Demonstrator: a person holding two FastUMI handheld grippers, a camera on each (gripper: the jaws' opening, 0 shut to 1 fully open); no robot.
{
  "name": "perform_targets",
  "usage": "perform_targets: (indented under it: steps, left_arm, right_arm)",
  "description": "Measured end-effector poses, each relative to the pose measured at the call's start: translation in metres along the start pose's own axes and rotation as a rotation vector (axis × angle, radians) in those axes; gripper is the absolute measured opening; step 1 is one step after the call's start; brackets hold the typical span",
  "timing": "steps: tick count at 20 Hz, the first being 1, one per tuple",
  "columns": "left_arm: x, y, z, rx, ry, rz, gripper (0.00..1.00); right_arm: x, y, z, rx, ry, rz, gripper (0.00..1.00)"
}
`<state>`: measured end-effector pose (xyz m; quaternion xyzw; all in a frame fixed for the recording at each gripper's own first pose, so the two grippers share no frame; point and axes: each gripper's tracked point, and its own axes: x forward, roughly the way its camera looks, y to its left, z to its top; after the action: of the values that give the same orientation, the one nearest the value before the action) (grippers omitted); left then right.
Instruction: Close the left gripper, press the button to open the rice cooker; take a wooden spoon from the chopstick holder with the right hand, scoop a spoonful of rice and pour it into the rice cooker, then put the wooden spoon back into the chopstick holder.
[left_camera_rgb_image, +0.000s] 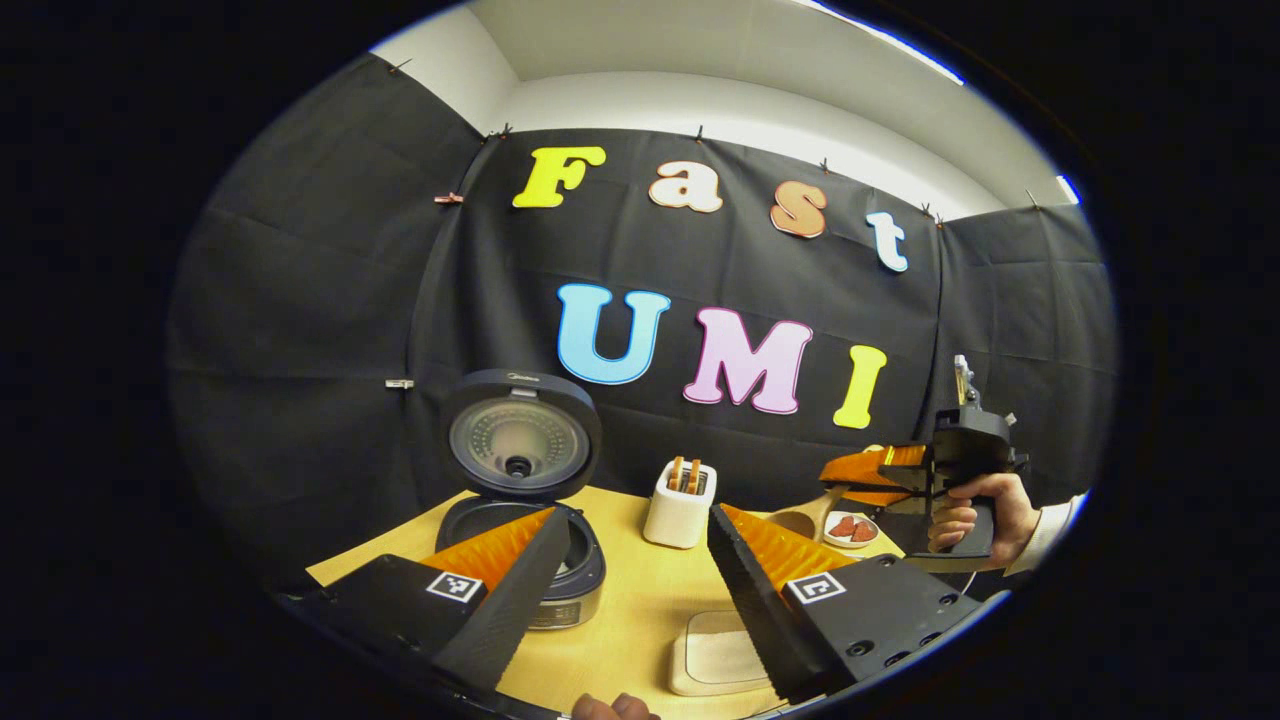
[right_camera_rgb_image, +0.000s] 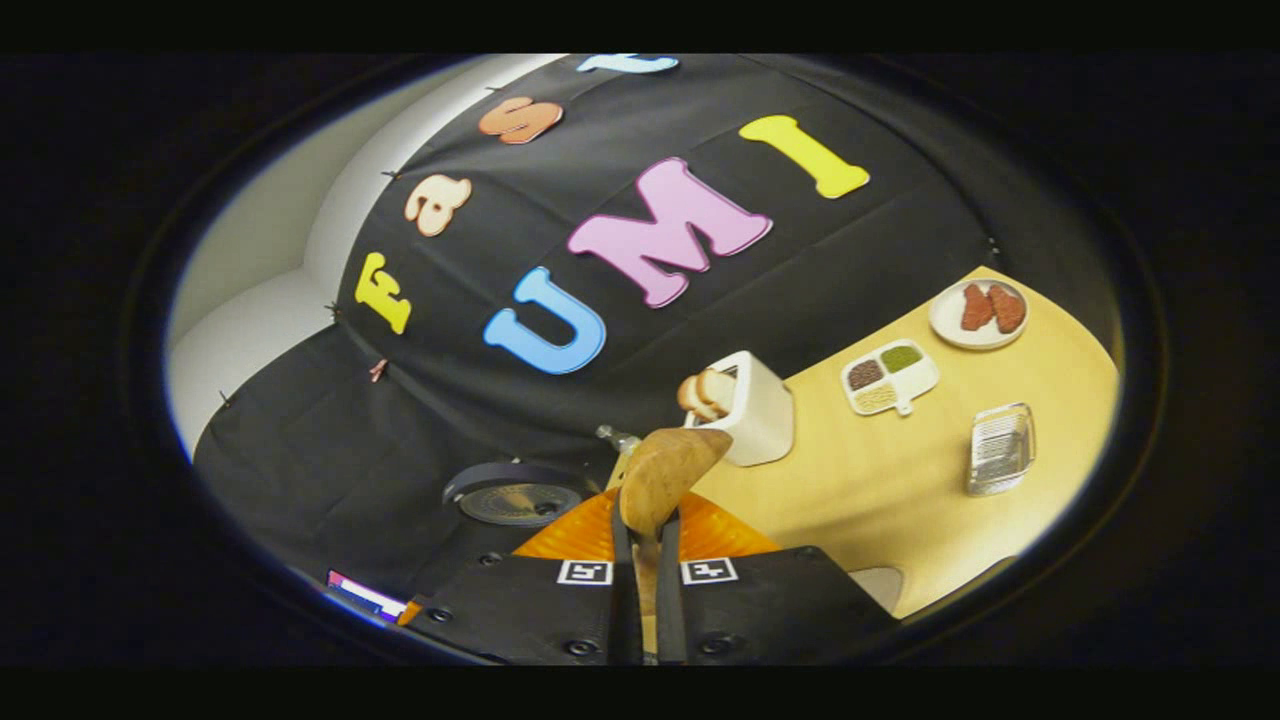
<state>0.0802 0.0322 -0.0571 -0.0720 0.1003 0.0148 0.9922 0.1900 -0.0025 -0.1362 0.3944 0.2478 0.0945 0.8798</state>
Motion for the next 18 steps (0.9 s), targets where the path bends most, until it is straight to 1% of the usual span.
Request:
perform_targets:
  steps: [1,2,4,5,6,7,9,12,14,18]
  left_arm:
    - [0.002,-0.006,-0.001,0.007,0.005,-0.003,0.95]
    - [0.002,-0.011,-0.003,0.013,0.010,-0.004,0.95]
    - [0.003,-0.021,-0.005,0.025,0.020,-0.003,0.95]
    - [0.003,-0.026,-0.006,0.033,0.026,-0.001,0.95]
    - [0.003,-0.029,-0.007,0.040,0.031,0.003,0.95]
    - [0.002,-0.032,-0.008,0.045,0.036,0.007,0.95]
    - [0.002,-0.036,-0.009,0.053,0.045,0.020,0.95]
    - [0.000,-0.039,-0.007,0.070,0.047,0.046,0.95]
    - [-0.002,-0.041,-0.007,0.085,0.054,0.060,0.95]
    - [-0.005,-0.043,-0.009,0.102,0.064,0.086,0.95]
  right_arm:
    - [-0.005,-0.020,0.007,0.009,-0.008,-0.024,0.05]
    - [-0.009,-0.040,0.016,0.012,-0.019,-0.050,0.10]
    - [-0.011,-0.083,0.033,0.012,-0.040,-0.105,0.05]
    - [-0.011,-0.103,0.042,0.014,-0.050,-0.133,0.10]
    - [-0.010,-0.123,0.052,0.014,-0.062,-0.162,0.05]
    - [-0.012,-0.143,0.065,0.009,-0.074,-0.196,0.10]
    - [-0.009,-0.184,0.082,-0.011,-0.098,-0.272,0.10]
    - [-0.002,-0.237,0.094,-0.066,-0.117,-0.391,0.10]
    - [0.006,-0.258,0.098,-0.111,-0.120,-0.435,0.10]
    - [0.023,-0.277,0.093,-0.213,-0.092,-0.487,0.10]
